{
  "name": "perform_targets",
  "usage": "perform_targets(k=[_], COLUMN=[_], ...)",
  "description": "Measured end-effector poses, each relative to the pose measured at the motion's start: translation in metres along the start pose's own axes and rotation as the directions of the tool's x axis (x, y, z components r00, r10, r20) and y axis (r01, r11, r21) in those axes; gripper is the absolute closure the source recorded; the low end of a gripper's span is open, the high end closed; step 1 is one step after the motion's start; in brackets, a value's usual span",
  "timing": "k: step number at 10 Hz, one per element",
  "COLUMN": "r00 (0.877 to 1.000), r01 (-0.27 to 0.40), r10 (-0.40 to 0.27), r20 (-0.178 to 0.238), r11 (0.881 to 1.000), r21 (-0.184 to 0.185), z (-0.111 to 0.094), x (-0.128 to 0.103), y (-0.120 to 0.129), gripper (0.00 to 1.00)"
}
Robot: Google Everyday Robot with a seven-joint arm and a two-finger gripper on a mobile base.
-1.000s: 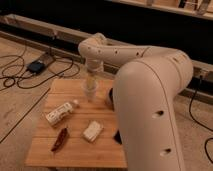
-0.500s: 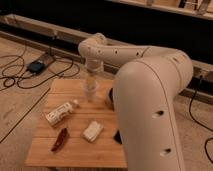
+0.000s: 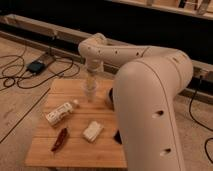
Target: Place the pepper on the white sponge
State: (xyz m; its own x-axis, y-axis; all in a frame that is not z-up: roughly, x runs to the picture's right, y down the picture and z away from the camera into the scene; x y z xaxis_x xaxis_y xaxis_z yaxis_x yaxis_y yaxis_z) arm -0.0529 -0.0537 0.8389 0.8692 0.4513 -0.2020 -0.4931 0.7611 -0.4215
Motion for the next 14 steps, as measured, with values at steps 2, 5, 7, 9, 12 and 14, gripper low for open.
perform_targets(k=[2, 5, 7, 9, 12, 14], r00=[1.000, 1.000, 1.000, 0.999, 0.992, 0.984], r01=[0.000, 0.000, 0.003, 0.047, 0.126, 0.175], r10=[0.000, 0.000, -0.003, -0.047, -0.126, -0.175], r20=[0.000, 0.000, -0.002, -0.009, 0.006, 0.025], r11=[1.000, 1.000, 1.000, 0.999, 0.992, 0.984], r21=[0.000, 0.000, 0.001, 0.007, 0.020, 0.019], z=[0.000, 0.000, 0.000, -0.004, -0.018, -0.029], x=[0.000, 0.000, 0.000, 0.000, -0.010, -0.010], y=[0.000, 0.000, 0.000, 0.013, 0.052, 0.088], gripper=[0.20, 0.20, 0.20, 0.20, 0.20, 0.20])
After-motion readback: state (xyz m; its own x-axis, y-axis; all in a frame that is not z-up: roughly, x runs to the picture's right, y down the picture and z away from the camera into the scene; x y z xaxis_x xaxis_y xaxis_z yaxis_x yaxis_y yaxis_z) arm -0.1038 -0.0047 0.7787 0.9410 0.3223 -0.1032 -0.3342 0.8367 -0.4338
